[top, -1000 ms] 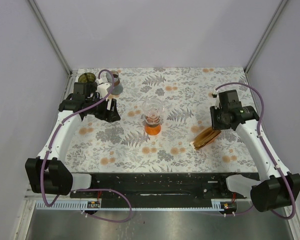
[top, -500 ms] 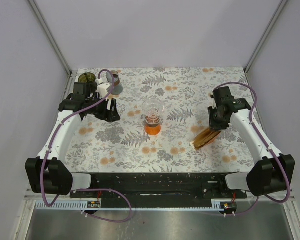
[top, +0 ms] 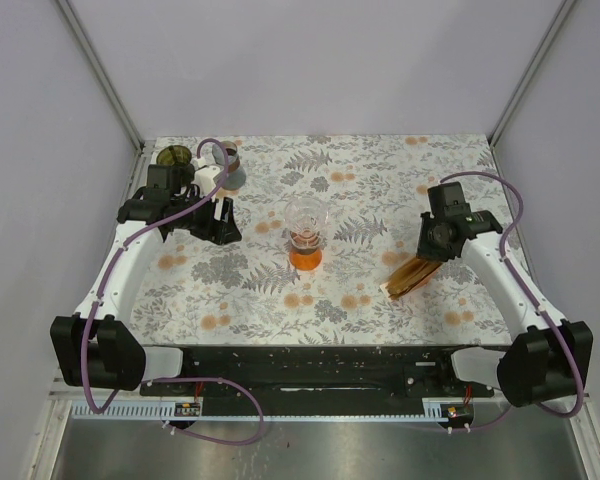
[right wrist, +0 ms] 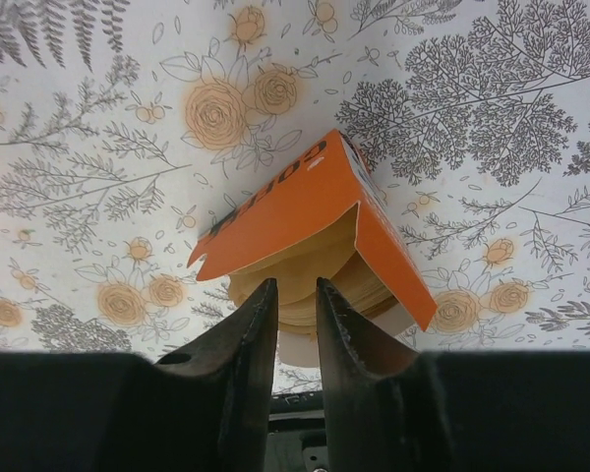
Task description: Place the coffee filter in the dripper
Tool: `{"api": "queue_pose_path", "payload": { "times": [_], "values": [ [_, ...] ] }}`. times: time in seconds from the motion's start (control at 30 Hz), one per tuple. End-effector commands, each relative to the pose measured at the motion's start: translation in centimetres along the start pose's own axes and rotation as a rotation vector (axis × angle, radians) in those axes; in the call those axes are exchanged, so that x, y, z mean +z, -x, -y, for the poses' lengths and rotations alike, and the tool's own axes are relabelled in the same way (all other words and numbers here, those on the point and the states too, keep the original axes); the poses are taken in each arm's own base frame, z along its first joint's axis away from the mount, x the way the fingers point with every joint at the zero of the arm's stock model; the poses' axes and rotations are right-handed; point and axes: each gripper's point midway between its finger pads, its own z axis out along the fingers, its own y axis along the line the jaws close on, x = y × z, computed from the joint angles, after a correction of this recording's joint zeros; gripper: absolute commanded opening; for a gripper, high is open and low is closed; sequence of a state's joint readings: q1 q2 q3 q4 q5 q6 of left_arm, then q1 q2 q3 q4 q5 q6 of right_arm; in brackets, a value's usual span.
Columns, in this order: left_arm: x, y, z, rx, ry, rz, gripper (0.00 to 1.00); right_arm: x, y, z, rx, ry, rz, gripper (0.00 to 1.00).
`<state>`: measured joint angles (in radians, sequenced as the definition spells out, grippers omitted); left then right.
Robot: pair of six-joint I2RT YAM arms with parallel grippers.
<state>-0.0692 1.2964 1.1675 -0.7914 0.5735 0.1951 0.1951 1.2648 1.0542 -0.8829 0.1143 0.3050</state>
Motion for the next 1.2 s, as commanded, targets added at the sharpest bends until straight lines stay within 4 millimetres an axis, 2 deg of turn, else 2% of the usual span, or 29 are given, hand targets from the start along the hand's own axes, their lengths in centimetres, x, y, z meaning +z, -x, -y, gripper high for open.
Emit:
{"api": "queue_pose_path", "payload": {
  "times": [0.0,0.27,0.5,0.83,1.17],
  "values": [
    [-0.4,1.2,0.5,0.048,-0.030,0.056,0.76,-1.3,2.6,-0.2,0.094,0.007,0.143,0.31],
    [-0.4,1.2,0.8,0.051,-0.047,0.058,0.76,-0.9,1.1,0.9,0.104,-0.039,0.111,0.32],
    [-0.4,1.2,0.9,0.050,-0.053,0.055,0.76,-0.7,0.5,1.4,0.119,-0.058,0.115,0.32],
    [-0.5,1.3,1.1,0.053,-0.059,0.059,0.76,0.7,0.6,0.8,0.166,-0.031,0.137,0.36],
    [-0.7,1.2,1.3,0.056,-0.062,0.057,0.76,1.6,0.9,1.3,0.154,-0.071,0.147,0.30]
  ]
}}
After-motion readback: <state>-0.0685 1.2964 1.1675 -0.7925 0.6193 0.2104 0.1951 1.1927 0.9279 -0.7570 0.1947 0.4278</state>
